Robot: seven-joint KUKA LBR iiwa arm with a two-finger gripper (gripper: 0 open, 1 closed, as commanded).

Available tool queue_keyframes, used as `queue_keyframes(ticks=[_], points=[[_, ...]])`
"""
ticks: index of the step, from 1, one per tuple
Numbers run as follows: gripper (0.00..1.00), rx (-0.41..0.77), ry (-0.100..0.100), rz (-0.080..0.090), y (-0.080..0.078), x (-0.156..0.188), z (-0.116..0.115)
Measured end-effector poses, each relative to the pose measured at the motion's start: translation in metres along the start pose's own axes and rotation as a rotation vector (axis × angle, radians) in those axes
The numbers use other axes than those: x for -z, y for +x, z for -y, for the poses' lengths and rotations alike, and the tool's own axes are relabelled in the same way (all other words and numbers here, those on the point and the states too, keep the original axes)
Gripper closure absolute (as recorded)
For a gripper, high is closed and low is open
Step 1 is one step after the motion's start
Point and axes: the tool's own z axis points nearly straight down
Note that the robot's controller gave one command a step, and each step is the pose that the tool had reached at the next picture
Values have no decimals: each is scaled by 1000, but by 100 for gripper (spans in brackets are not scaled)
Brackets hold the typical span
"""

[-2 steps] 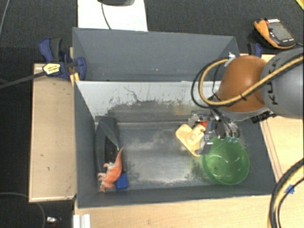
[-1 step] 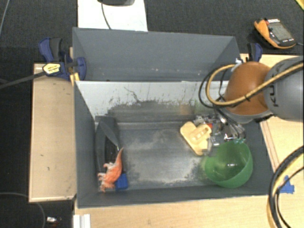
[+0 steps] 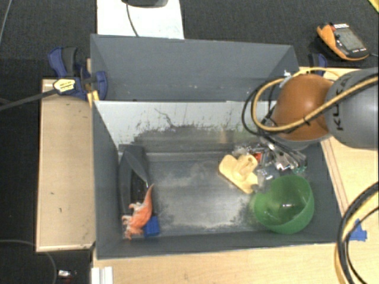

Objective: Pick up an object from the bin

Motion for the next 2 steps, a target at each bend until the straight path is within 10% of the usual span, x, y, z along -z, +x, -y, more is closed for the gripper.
queue_keyframes(ticks=[1,2], points=[[0,51,0,1,-2,0,-3],[100,434,5,11,-5,1,-3]])
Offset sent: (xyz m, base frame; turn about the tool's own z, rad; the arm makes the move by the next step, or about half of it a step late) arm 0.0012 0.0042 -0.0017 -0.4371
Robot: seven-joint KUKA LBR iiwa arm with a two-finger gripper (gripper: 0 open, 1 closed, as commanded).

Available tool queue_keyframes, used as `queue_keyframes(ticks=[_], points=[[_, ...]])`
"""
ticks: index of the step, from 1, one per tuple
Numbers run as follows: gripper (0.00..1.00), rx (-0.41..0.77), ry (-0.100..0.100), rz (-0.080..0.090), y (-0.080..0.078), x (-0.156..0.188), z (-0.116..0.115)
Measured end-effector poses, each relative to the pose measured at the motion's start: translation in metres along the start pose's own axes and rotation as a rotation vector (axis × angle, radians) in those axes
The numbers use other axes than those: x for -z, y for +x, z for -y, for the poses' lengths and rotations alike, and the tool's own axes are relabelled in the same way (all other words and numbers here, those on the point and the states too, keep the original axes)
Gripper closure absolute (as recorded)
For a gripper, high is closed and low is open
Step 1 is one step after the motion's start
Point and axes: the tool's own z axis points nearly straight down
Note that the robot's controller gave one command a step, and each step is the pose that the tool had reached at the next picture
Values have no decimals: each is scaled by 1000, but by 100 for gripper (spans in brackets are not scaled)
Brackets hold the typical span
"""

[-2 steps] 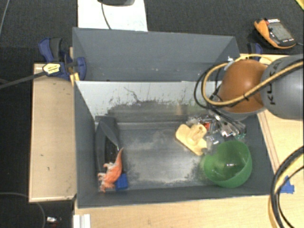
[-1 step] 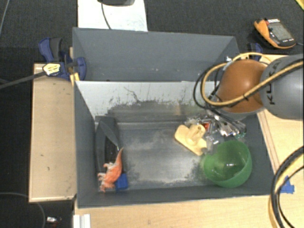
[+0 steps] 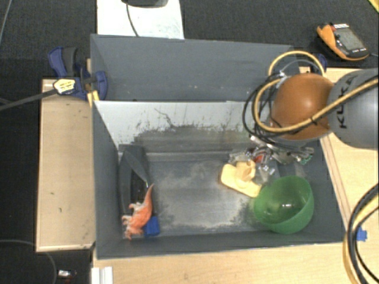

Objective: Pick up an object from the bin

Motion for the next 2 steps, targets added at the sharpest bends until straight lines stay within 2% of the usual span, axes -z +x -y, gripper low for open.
queue_keyframes(ticks=[1,2], points=[[100,-4,0,0,0,0,0],[100,-7,-7,-5,0,44,-1]])
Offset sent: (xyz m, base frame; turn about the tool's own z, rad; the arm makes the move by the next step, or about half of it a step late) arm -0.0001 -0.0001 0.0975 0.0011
